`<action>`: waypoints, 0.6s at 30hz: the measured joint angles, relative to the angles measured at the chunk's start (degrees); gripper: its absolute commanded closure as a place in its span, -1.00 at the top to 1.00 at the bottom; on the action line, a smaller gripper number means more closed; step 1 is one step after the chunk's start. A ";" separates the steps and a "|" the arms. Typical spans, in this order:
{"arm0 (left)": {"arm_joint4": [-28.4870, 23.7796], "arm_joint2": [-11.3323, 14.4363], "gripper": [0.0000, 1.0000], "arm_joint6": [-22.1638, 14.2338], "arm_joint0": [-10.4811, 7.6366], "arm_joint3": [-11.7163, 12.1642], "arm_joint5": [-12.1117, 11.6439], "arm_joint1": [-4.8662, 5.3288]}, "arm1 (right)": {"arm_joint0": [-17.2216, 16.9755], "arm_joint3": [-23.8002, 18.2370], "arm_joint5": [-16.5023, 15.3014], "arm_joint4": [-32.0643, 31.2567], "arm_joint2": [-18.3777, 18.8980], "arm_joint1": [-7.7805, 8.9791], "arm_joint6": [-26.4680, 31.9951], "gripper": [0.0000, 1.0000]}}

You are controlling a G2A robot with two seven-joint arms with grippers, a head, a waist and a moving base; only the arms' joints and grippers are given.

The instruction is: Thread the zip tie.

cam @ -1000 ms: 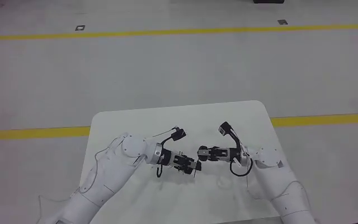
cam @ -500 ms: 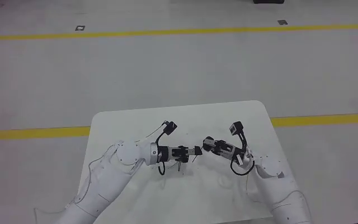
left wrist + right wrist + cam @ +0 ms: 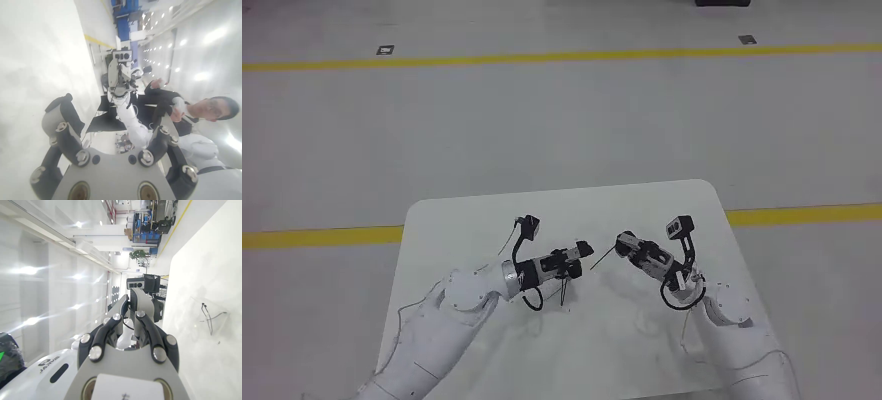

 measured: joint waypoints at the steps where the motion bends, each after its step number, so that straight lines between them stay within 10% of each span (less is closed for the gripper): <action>1: -0.27 0.01 1.00 0.72 0.44 -0.02 -0.48 0.00 | -0.40 -0.12 0.00 0.74 0.10 -0.23 -0.64 -1.00; 18: 0.65 2.65 1.00 8.09 1.71 -0.76 -1.15 -0.53 | -1.13 -0.82 0.00 -3.23 -1.49 -3.38 -6.33 -1.00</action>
